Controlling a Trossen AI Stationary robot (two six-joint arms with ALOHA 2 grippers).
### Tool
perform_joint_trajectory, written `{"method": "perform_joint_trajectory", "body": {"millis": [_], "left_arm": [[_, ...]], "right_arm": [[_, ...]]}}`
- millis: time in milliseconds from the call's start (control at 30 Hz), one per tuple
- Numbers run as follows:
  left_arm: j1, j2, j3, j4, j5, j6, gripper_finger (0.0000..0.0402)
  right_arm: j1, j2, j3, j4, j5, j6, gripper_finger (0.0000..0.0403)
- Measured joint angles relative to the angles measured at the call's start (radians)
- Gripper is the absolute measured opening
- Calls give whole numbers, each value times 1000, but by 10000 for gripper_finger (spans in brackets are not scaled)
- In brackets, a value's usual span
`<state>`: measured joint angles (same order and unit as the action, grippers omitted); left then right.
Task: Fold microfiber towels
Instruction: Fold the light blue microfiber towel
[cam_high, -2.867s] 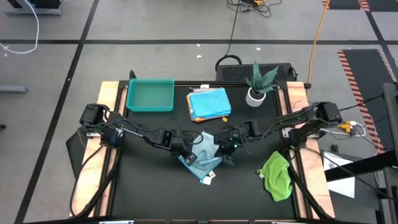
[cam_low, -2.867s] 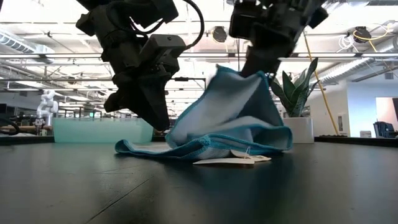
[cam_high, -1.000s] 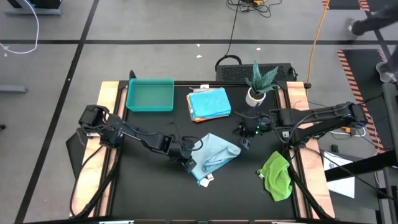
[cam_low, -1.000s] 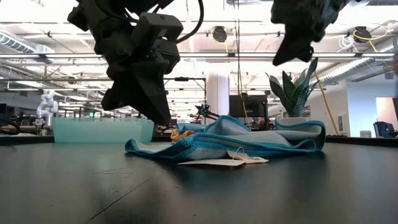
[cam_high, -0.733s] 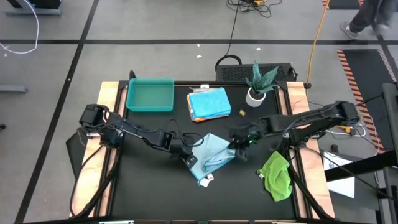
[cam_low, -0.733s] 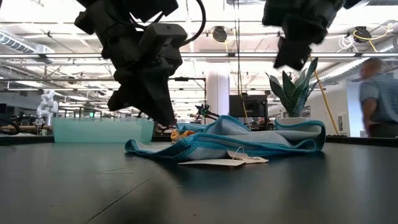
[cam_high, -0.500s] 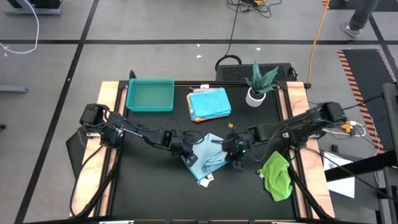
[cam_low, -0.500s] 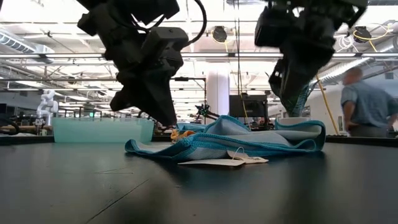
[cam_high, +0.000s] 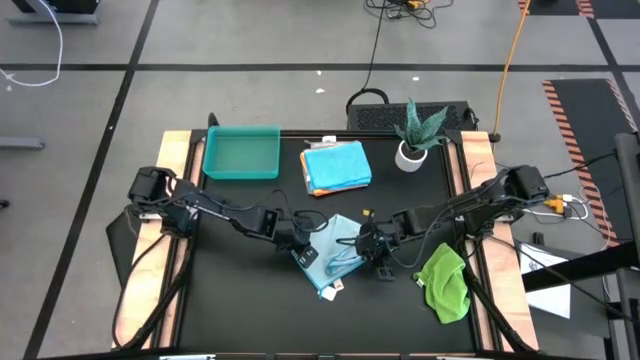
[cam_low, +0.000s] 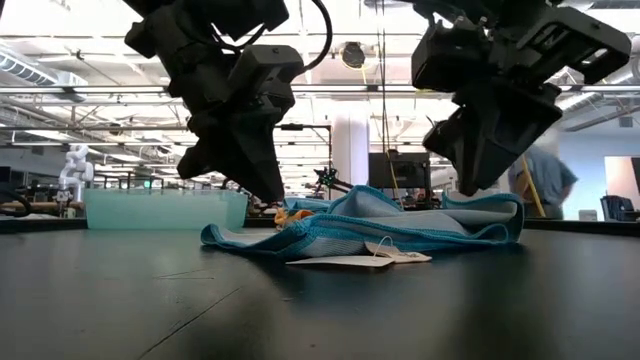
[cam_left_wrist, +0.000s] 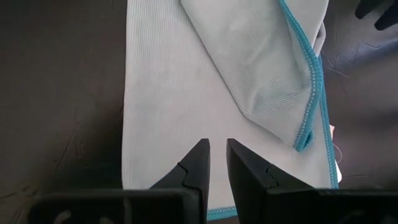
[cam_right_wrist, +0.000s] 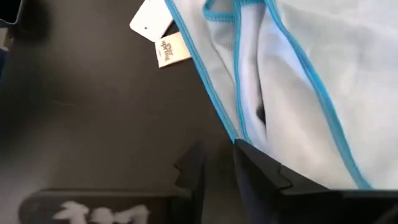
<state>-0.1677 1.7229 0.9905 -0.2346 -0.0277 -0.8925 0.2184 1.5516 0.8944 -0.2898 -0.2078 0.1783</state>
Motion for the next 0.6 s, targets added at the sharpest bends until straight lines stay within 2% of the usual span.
{"method": "perform_joint_trajectory", "body": {"millis": [200,600], "left_arm": [[0,0,0,0,0,-1,56],[0,0,0,2,-19,-11,56]], "right_arm": [[0,41,0,82,-1,-66,97],[0,136,-1,126,0,-151,100]]}}
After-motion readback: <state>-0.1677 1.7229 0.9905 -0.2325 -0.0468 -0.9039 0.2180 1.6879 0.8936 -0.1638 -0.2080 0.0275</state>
